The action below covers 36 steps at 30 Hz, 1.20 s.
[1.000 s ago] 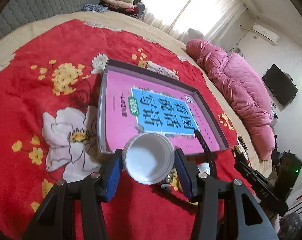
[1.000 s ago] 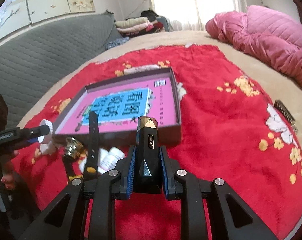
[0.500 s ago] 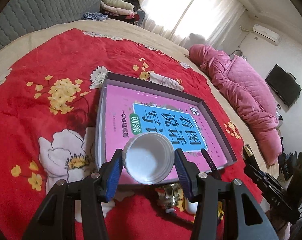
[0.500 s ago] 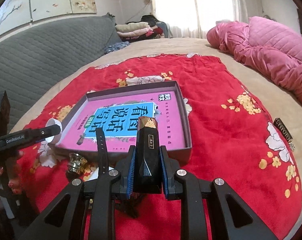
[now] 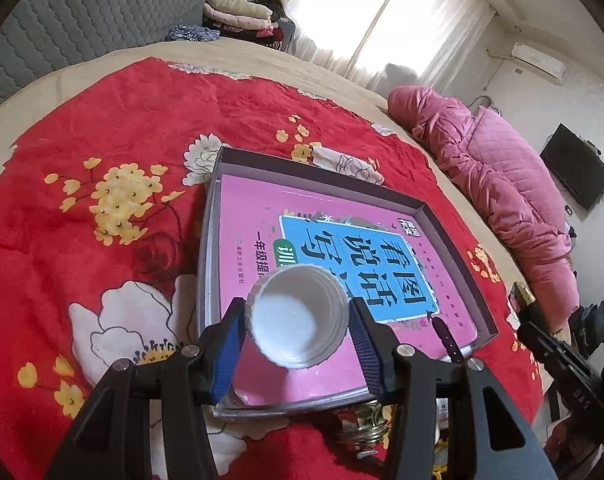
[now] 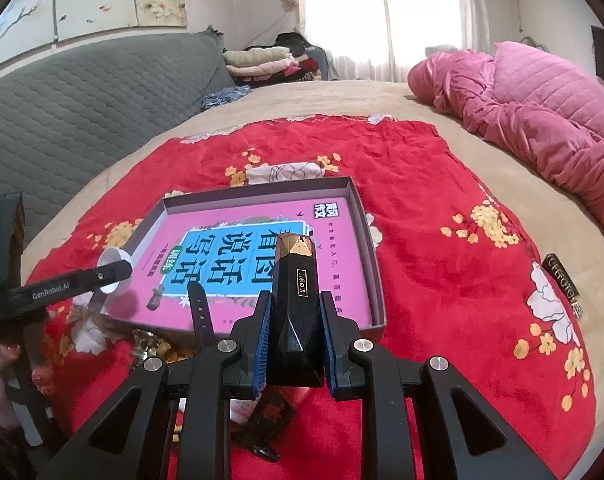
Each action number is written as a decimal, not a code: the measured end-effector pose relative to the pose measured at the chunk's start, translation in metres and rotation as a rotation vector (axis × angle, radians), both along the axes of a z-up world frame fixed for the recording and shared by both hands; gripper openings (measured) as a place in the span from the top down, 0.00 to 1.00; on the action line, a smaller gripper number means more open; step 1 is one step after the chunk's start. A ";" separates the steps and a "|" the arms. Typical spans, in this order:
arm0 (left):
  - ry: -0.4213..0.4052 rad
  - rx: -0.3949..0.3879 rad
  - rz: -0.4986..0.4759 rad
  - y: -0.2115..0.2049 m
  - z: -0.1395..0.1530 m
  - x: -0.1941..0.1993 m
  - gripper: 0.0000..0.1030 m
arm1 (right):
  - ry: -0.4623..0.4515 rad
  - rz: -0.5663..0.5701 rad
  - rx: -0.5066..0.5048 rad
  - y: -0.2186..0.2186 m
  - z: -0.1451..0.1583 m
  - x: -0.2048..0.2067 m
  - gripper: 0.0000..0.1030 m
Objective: Organize rigid objects
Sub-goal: 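Carry the cap with the left gripper while the right gripper carries the stick over the box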
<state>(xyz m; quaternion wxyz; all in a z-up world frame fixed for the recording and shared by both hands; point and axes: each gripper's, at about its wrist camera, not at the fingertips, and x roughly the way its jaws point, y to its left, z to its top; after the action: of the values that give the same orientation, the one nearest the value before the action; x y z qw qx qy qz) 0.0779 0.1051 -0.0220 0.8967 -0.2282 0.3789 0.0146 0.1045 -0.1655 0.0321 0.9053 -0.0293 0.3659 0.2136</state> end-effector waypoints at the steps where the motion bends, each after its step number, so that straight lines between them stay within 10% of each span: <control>1: 0.001 0.001 -0.002 0.000 0.000 0.001 0.50 | -0.002 -0.001 -0.001 0.000 0.001 0.001 0.78; 36: 0.032 0.062 -0.070 -0.010 -0.011 0.014 0.50 | 0.015 -0.033 -0.023 0.029 0.011 0.054 0.78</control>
<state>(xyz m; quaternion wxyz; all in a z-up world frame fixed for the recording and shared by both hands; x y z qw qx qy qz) 0.0915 0.0951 -0.0326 0.8971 -0.1865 0.4004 -0.0011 0.1585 -0.1361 0.0428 0.9056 -0.0321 0.3756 0.1945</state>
